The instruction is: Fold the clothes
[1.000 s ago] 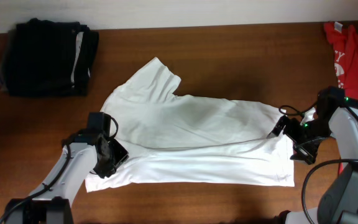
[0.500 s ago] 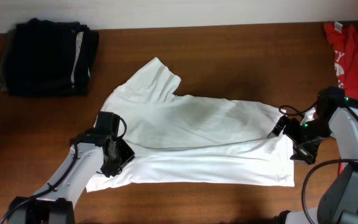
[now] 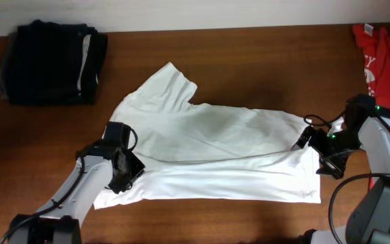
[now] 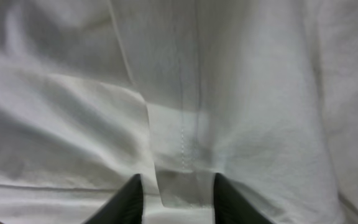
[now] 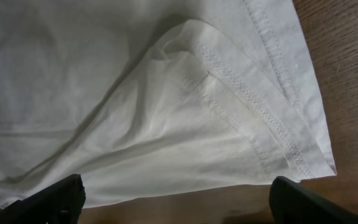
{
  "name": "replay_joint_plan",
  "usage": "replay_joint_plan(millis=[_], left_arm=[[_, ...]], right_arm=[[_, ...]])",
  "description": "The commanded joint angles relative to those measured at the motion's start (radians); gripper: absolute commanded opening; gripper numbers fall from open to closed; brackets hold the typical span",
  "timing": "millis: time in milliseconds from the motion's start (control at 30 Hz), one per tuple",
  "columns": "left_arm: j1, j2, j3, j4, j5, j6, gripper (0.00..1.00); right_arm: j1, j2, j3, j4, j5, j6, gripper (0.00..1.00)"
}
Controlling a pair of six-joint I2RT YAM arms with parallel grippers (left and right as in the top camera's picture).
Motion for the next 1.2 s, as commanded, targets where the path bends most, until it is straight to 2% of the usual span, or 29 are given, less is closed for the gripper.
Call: replay_joint_plan(millis=[0, 333, 467, 567, 933, 1167], left_arm=[[-0.002, -0.015, 0.005, 0.003, -0.005, -0.023, 0.29], [-0.002, -0.015, -0.022, 0.029, 0.000, -0.022, 0.28], [-0.002, -0.015, -0.022, 0.029, 0.000, -0.022, 0.10], [-0.002, -0.015, -0.022, 0.029, 0.000, -0.022, 0.01], [-0.002, -0.016, 0.054, 0.030, 0.023, -0.014, 0.01], [-0.003, -0.015, 0.073, 0.150, 0.023, -0.014, 0.01]], right_arm=[[0.006, 0.000, 0.015, 0.000, -0.012, -0.001, 0.98], [0.006, 0.000, 0.015, -0.001, -0.012, -0.001, 0.99], [0.006, 0.000, 0.015, -0.001, -0.012, -0.001, 0.98], [0.006, 0.000, 0.015, 0.000, -0.012, -0.001, 0.98], [0.006, 0.000, 0.015, -0.001, -0.012, -0.001, 0.98], [0.006, 0.000, 0.015, -0.001, -0.012, -0.001, 0.98]])
